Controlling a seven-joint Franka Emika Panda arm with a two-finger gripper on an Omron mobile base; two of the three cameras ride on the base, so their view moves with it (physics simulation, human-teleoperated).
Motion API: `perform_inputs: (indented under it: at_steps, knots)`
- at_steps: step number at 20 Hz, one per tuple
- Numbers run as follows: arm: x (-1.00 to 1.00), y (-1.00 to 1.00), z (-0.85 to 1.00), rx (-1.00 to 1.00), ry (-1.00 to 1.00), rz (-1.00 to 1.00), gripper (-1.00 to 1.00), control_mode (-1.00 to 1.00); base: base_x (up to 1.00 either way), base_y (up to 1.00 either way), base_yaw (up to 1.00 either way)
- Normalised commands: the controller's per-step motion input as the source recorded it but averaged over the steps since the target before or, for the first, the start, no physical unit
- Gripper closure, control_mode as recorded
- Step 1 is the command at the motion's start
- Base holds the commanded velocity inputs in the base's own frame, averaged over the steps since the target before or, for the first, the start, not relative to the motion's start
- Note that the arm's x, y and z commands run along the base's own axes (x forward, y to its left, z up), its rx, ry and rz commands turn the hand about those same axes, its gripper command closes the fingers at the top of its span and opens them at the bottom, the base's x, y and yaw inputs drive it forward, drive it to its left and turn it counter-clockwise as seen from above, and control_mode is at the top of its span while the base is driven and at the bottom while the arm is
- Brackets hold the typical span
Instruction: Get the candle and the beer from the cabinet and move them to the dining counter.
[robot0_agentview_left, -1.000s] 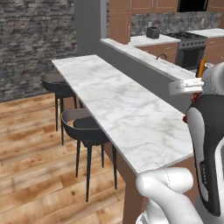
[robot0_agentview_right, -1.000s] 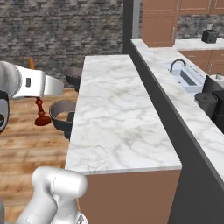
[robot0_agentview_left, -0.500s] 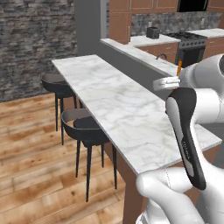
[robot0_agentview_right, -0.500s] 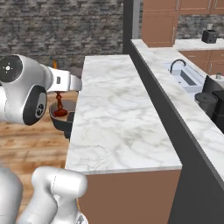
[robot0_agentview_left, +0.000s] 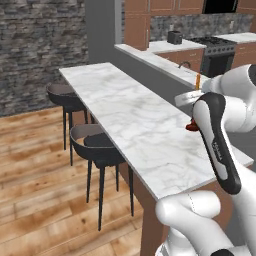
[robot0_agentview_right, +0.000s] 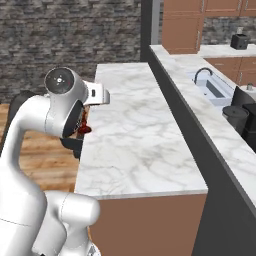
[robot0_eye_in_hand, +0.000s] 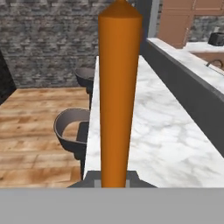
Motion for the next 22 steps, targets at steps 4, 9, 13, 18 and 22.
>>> perform_inputs:
  at_steps: [4,9,13,18,22]
  knots:
    - [0.47,0.00,-0.49,0.00,0.00,0.08,1.00,-1.00,0.00,0.00,0.00]
    - [0.46,0.00,-0.62,0.00,0.00,0.07,1.00,-1.00,0.00,0.00,0.00]
    - [0.44,-0.08,-0.51,0.00,-0.02,0.07,1.00,-1.00,0.00,0.00,0.00]
    - [0.38,-0.12,-0.31,0.00,-0.07,0.04,1.00,-1.00,0.00,0.00,0.00]
    - [0.37,-0.07,-0.29,0.00,-0.09,0.05,1.00,-1.00,0.00,0.00,0.00]
